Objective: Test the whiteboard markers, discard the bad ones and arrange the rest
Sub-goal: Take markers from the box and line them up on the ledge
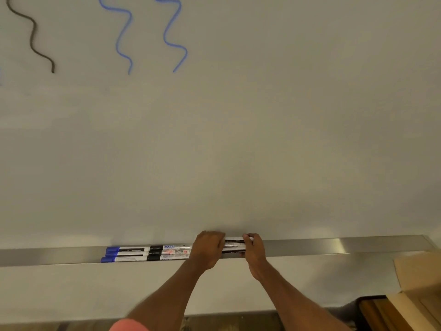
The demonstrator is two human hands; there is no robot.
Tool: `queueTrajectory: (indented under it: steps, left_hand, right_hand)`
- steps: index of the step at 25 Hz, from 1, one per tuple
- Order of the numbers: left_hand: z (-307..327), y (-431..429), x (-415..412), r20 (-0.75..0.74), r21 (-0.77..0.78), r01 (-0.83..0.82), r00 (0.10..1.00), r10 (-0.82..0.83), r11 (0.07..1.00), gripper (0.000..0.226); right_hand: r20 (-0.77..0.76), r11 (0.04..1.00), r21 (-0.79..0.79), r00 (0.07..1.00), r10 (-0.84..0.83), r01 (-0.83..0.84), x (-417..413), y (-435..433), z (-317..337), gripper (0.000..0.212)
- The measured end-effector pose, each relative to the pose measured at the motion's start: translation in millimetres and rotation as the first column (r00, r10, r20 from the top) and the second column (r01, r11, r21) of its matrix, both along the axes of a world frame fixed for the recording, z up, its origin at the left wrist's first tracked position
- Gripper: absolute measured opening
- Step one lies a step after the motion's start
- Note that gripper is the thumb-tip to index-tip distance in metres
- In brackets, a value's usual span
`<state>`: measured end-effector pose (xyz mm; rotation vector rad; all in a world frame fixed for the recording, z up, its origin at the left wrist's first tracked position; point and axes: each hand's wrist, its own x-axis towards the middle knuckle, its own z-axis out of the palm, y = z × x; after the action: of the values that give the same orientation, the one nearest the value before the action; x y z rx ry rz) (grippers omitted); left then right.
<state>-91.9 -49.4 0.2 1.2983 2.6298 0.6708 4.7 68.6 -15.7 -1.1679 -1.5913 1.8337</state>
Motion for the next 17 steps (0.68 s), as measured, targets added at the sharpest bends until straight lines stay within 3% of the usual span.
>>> queueTrajectory:
  steps: [6,10,17]
  left_hand:
    - [-19,-11,-17,-0.019,-0.119,0.169,0.985,-0.173,0.978,0.047]
    - [-25,-13,-21,-0.011,-0.110,0.180,0.983,-0.183,0.977,0.042]
    - [-42,-20,-19,0.076,-0.127,0.154,0.986,-0.145,0.980,0.050]
  right_hand:
    - [0.044,1.000,0.024,0.999,-0.015,0.014,-19,-3,-21,0.006]
    - [0.089,0.999,0.044,0.996,-0.023,0.019,-27,-6,-34,0.006]
    - [0.265,0.932,0.354,0.964,-0.016,-0.082,-35,-13,-35,0.015]
